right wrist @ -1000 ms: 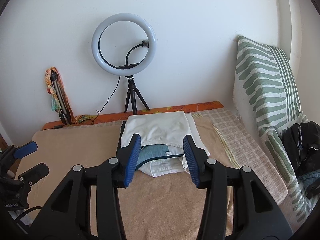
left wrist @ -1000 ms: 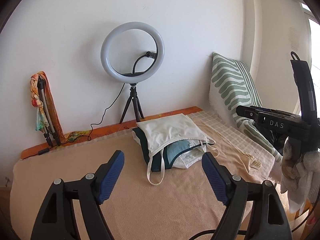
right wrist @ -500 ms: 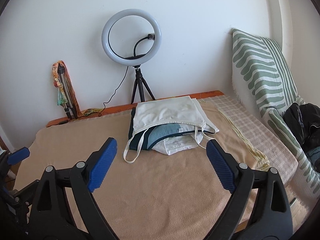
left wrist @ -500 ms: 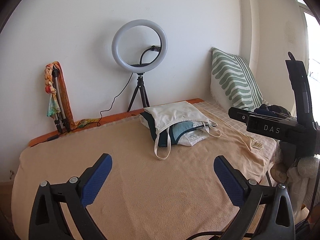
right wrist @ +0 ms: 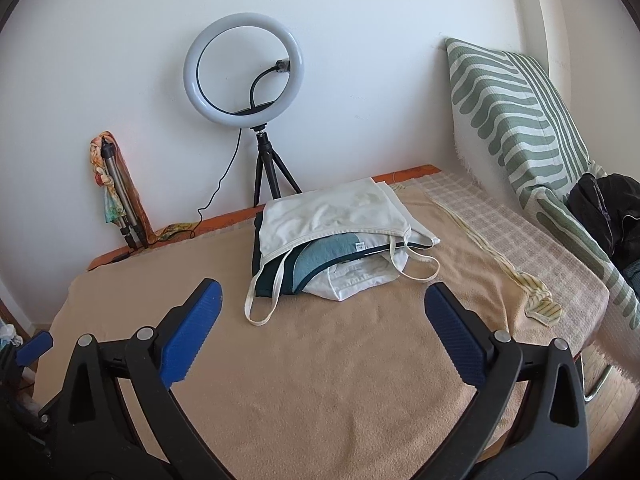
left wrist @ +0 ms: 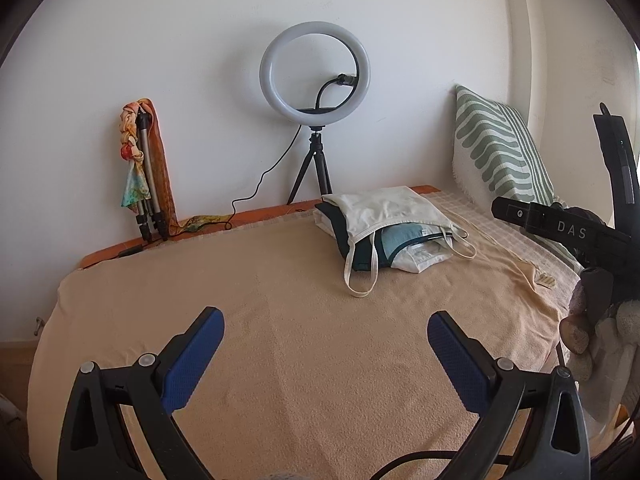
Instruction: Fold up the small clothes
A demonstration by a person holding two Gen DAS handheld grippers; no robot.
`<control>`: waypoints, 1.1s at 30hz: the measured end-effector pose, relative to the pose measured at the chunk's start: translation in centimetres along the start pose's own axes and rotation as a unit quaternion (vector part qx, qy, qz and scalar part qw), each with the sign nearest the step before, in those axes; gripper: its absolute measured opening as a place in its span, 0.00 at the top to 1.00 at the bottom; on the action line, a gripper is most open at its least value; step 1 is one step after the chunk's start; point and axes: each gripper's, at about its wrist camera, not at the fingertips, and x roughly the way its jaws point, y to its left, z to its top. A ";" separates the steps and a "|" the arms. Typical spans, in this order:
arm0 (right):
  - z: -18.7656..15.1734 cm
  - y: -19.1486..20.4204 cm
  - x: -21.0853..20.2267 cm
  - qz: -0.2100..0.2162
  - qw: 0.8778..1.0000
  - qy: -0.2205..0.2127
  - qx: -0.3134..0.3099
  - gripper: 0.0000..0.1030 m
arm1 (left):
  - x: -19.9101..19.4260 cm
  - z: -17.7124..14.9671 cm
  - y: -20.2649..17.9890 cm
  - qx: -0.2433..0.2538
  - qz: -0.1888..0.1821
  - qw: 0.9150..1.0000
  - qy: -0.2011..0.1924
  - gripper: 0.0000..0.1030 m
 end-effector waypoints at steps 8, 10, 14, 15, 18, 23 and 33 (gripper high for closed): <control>-0.7 -0.2 0.8 -0.016 1.000 0.009 -0.004 0.00 | -0.2 -0.7 -0.4 0.013 0.016 1.000 -0.002 0.00; -0.7 -0.2 1.1 -0.022 1.000 0.009 -0.011 0.00 | 0.0 -0.8 -0.5 0.015 0.018 1.000 0.000 0.00; -0.9 -0.1 1.1 -0.025 0.999 0.008 -0.021 0.00 | 0.0 -0.9 -0.6 0.019 0.023 1.000 0.000 0.00; -0.9 -0.1 1.2 -0.025 0.999 0.007 -0.022 0.00 | 0.0 -1.0 -0.6 0.020 0.024 0.999 0.000 0.00; -0.9 -0.1 1.2 -0.024 0.999 0.008 -0.020 0.00 | 0.0 -1.0 -0.6 0.021 0.026 0.999 -0.001 0.00; -0.8 0.0 1.2 -0.024 1.000 0.006 -0.017 0.00 | 0.0 -1.1 -0.7 0.021 0.028 0.999 -0.001 0.00; -0.9 0.3 1.1 -0.023 0.999 0.003 -0.022 0.00 | 0.0 -1.2 -0.9 0.027 0.029 0.999 -0.002 0.00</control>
